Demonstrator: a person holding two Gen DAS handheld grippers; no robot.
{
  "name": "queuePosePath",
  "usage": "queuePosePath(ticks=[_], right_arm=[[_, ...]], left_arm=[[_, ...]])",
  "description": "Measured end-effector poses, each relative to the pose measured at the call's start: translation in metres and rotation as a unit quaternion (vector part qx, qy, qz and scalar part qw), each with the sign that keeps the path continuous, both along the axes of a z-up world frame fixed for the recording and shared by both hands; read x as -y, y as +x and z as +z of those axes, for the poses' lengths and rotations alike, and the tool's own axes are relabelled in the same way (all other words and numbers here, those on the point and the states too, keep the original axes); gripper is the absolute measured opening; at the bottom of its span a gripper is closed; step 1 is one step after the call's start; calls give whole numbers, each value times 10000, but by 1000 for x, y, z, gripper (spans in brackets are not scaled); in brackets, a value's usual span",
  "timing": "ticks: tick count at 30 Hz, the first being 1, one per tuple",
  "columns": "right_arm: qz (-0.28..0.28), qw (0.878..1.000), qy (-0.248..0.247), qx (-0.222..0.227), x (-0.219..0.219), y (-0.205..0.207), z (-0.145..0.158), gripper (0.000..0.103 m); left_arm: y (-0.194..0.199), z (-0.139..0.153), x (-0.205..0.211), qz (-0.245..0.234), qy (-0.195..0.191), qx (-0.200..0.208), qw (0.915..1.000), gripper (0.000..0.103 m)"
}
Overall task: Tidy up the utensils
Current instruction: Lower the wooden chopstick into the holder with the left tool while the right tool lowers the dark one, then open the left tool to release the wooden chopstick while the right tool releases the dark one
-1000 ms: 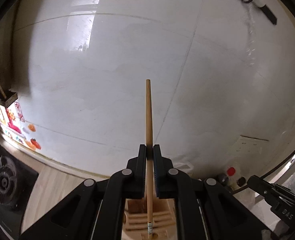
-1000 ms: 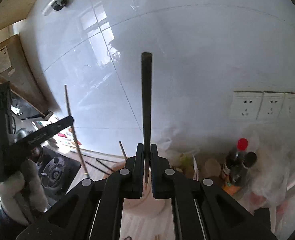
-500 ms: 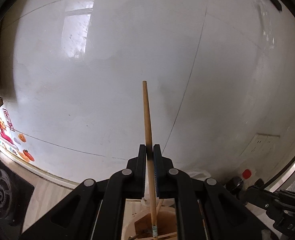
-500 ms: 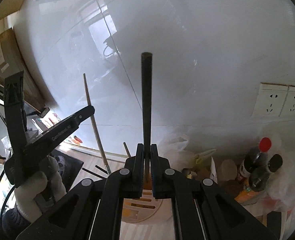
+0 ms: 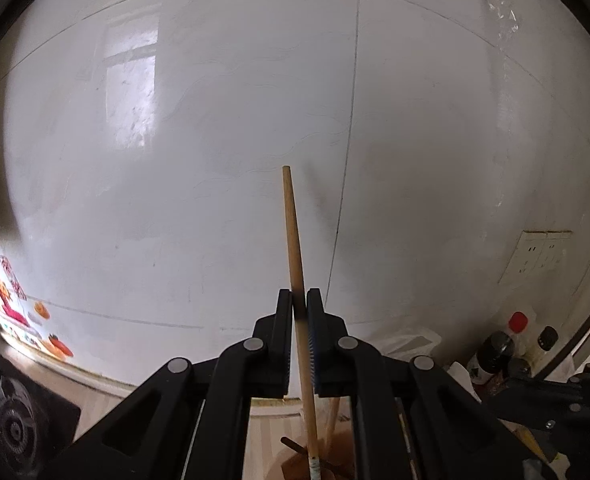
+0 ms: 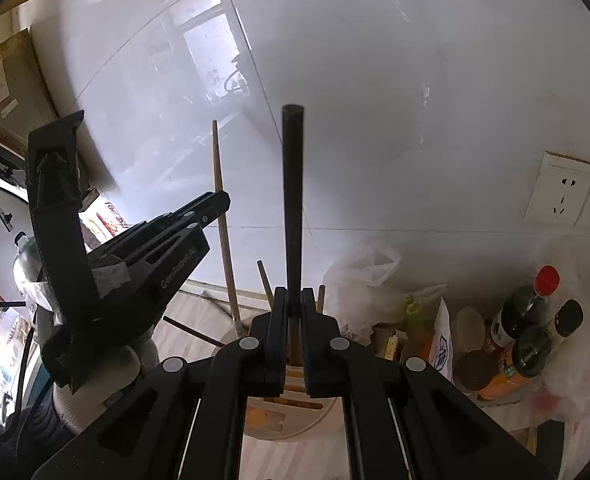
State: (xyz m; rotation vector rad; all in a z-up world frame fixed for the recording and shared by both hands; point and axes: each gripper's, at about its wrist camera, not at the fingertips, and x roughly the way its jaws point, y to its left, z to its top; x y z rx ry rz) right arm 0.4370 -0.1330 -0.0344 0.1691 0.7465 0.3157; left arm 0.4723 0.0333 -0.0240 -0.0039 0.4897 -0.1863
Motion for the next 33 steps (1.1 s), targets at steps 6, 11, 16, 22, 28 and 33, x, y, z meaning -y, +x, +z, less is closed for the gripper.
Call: queuePosePath(ticks=[6, 11, 16, 22, 28, 33], right_arm=[[-57, 10000, 18, -27, 3, 3, -5, 6], [-60, 10000, 22, -68, 4, 4, -9, 6], [-70, 10000, 45, -49, 6, 7, -9, 6], [-85, 9999, 48, -52, 6, 7, -12, 6], [-35, 9999, 66, -128, 6, 9, -14, 6], [138, 9992, -34, -368, 0, 17, -17, 6]], left_arm=[[12, -16, -3, -58, -89, -221, 9997, 5], [9, -18, -13, 5, -205, -222, 9995, 5], [13, -15, -17, 43, -159, -14, 9999, 5], [12, -23, -22, 0, -291, -138, 9995, 5], [0, -24, -37, -73, -624, -489, 9968, 5], [-9, -19, -50, -190, -802, -1012, 9914, 7]])
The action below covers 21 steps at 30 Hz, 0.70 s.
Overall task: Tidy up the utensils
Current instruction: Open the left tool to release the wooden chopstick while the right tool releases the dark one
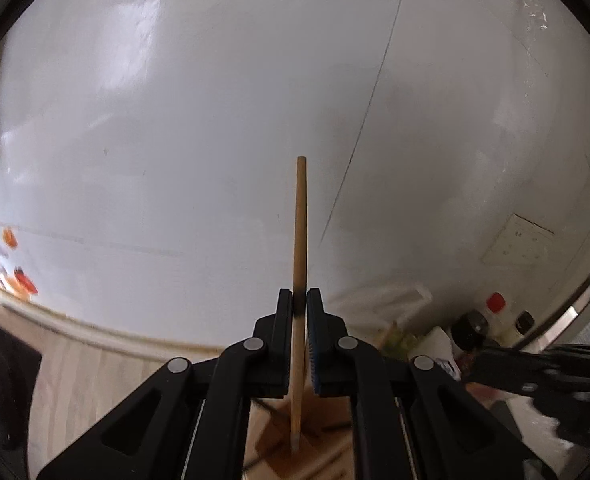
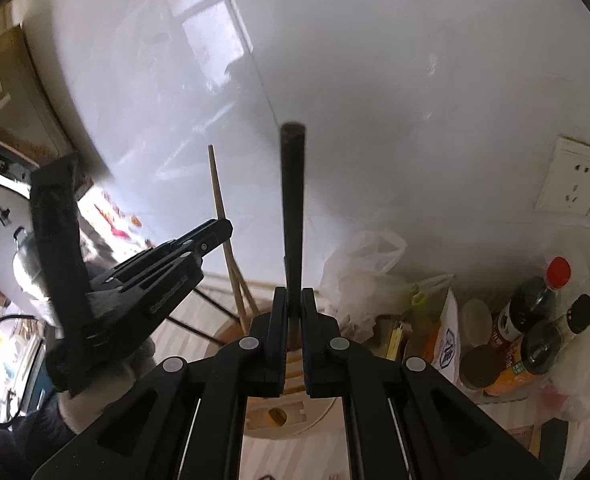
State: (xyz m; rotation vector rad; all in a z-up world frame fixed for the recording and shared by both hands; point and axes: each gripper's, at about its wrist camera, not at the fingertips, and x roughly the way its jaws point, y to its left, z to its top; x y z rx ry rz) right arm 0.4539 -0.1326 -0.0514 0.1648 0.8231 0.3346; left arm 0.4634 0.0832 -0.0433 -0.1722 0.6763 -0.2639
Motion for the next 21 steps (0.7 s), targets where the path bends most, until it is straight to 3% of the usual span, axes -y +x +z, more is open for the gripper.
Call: queuePosePath(ticks=[2, 3, 4, 5, 6, 7, 11, 14, 18, 21], right_arm=[[53, 9996, -15, -277, 0, 7, -5, 7], [40, 9995, -28, -328, 1, 8, -6, 12], [13, 9994, -8, -347, 3, 8, -5, 30], [-12, 9994, 93, -320, 8, 6, -2, 43], [-27, 9995, 192, -267, 12, 3, 2, 66], [-84, 9993, 328, -178, 18, -1, 7, 74], [-258, 9985, 487, 64, 39, -22, 22, 74], [-471, 9973, 545, 122, 59, -43, 22, 74], [-917, 9947, 472, -43, 86, -76, 2, 74], [-1256, 9905, 292, -469, 110, -102, -39, 74]], left_arm=[[-5, 7, -7, 56, -82, -233, 9997, 12], [-12, 14, -13, 149, -138, -291, 9994, 18], [-19, 19, -15, 239, -103, -308, 9992, 48], [-23, 22, -10, 328, -13, -309, 9990, 85], [-32, 29, -11, 423, 28, -253, 9988, 94], [-42, 35, -15, 515, 18, -170, 9985, 99], [-75, 48, -23, 785, 148, -186, 9966, 103], [-105, 40, -18, 1020, 431, -157, 9937, 103], [-128, -2, 16, 1087, 984, -557, 9876, 103], [-141, -49, 39, 962, 1198, -1108, 9819, 103]])
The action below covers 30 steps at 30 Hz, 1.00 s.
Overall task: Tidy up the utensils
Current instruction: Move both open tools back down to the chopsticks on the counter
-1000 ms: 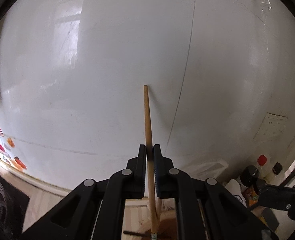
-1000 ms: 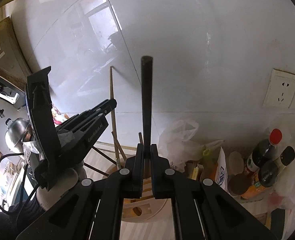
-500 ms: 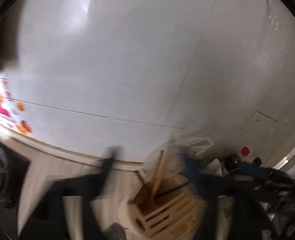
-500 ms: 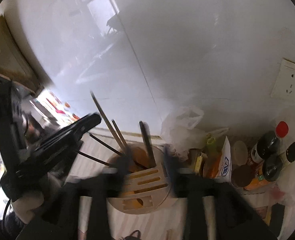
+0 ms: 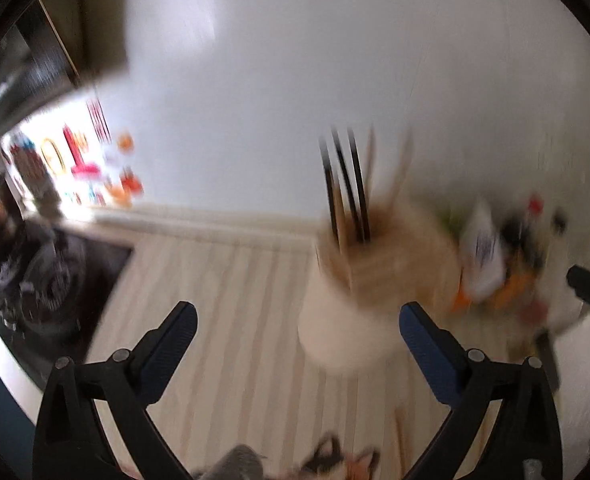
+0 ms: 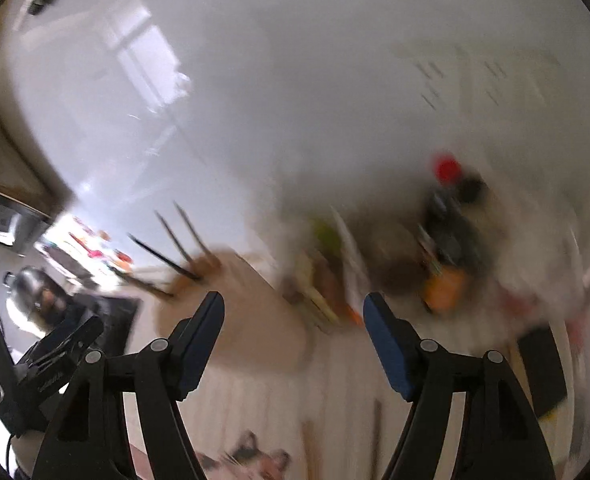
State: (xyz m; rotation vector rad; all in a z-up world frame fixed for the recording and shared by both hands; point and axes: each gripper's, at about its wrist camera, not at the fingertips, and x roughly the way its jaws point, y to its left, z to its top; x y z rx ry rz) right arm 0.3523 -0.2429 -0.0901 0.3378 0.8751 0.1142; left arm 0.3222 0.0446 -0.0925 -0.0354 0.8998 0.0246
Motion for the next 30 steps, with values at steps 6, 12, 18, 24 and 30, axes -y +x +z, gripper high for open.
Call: queuePosePath(ticks=[6, 12, 18, 24, 30], right_arm=[[-212, 9933, -183, -1123, 31, -43, -104, 48], [-147, 9797, -94, -1995, 41, -73, -186, 40], [85, 9757, -112, -2188, 40, -75, -205, 40], [125, 9761, -131, -2165, 29, -77, -212, 40], [181, 9761, -108, -2165, 20, -81, -211, 40]], left_arm=[[-24, -111, 60, -345, 90, -1614, 9862, 103], [-40, -190, 113, -745, -83, -2739, 9588, 77], [-47, -212, 117, -756, -387, -2860, 9544, 44], [-52, -214, 126, -840, -303, -2770, 9567, 44], [-60, -209, 112, -702, -349, -2834, 9558, 41]])
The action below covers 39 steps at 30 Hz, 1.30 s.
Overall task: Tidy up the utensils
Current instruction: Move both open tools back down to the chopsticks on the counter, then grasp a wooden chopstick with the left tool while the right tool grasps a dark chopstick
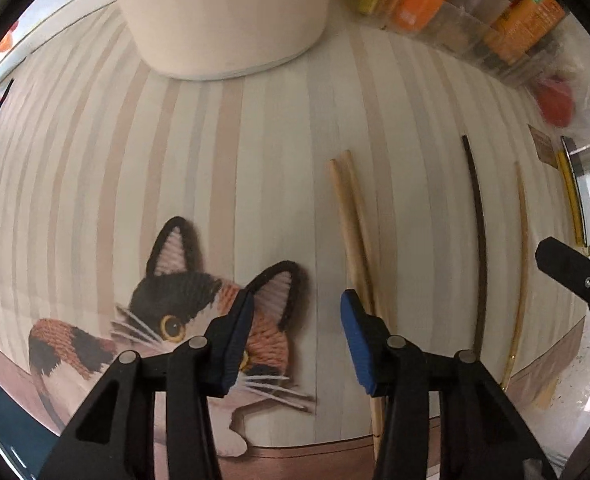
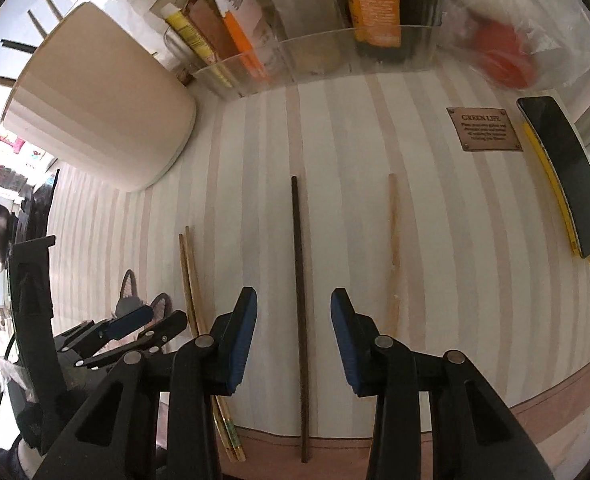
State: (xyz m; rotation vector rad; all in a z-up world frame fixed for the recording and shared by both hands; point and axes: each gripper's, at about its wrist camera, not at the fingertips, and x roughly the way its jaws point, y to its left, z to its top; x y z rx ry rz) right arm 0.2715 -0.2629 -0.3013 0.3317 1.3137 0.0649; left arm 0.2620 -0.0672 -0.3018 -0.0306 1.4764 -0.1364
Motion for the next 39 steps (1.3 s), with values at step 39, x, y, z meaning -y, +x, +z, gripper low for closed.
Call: queuePosePath(ticks=[39], right_arm=[[101, 9992, -60, -377, -4, 13, -24, 41]], left_arm=[[-2, 5, -11, -227, 306, 267, 9989, 4]])
